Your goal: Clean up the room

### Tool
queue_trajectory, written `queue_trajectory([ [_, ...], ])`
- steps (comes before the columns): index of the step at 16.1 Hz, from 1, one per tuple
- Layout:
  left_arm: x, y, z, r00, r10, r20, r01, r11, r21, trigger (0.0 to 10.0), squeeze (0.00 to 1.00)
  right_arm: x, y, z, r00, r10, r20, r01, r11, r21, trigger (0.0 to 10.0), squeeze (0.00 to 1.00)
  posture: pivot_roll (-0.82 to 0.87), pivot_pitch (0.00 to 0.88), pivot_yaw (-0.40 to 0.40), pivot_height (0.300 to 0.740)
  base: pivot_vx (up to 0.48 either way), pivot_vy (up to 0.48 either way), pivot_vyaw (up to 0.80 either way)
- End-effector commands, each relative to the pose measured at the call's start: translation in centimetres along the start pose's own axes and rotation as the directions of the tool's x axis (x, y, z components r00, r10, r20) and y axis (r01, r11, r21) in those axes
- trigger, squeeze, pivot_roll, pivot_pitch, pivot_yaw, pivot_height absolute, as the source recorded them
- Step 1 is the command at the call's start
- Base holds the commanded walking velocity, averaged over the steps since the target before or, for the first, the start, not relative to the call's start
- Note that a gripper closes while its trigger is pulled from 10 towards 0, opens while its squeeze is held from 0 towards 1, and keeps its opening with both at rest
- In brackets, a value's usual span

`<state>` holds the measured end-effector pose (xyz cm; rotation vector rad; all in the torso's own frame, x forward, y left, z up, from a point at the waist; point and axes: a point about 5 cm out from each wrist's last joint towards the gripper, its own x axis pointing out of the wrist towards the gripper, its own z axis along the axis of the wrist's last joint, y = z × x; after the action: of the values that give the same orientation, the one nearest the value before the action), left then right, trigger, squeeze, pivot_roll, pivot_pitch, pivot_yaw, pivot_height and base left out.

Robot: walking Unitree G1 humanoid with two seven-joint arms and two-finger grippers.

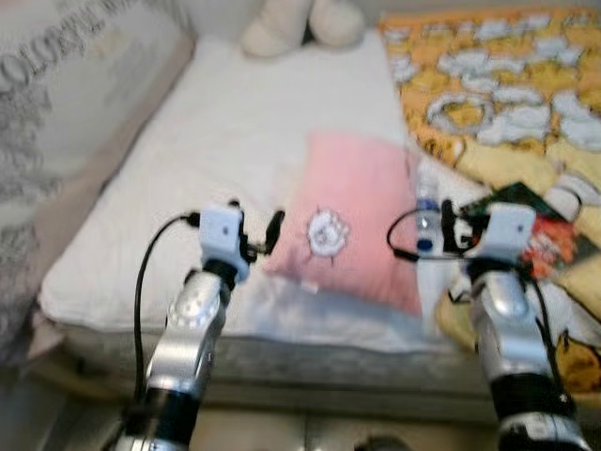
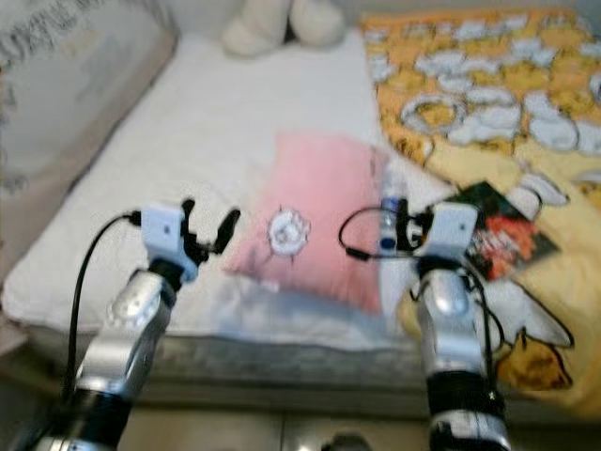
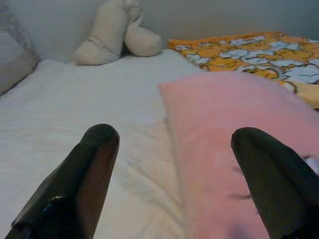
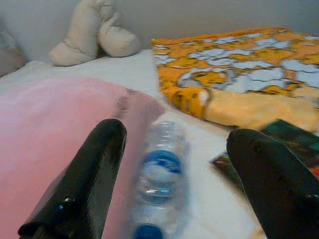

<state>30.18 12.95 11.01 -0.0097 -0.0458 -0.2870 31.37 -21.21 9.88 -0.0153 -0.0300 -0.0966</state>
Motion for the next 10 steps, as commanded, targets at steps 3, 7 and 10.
queue_trajectory([
  [3, -0.1, 0.7, -0.8, 0.998, 0.03, -0.05, -0.032, 0.999, -0.038, 10.0, 0.0, -0.1, 1.3, -0.5, 0.998, 0.045, -0.038, -0.043, 0.998, 0.042, 10.0, 0.0, -0.15, 0.0, 0.113, 0.74, 0.199, -0.249, 0.0],
  [7, 1.2, 0.9, -0.3, 0.997, -0.006, -0.071, 0.001, 0.998, -0.065, 10.0, 0.0, 0.5, 0.6, 0.4, 1.0, -0.006, -0.028, 0.008, 0.996, 0.088, 10.0, 0.0, -0.15, 0.0, 0.127, 0.74, 0.0, 0.0, 0.0],
  [10, 2.4, 1.5, 0.3, 0.996, -0.066, -0.067, 0.062, 0.996, -0.061, 10.0, 0.0, 0.4, 0.0, 0.4, 0.999, -0.038, -0.032, 0.041, 0.995, 0.096, 10.0, 0.0, -0.16, 0.0, 0.138, 0.74, 0.0, 0.0, 0.0],
])
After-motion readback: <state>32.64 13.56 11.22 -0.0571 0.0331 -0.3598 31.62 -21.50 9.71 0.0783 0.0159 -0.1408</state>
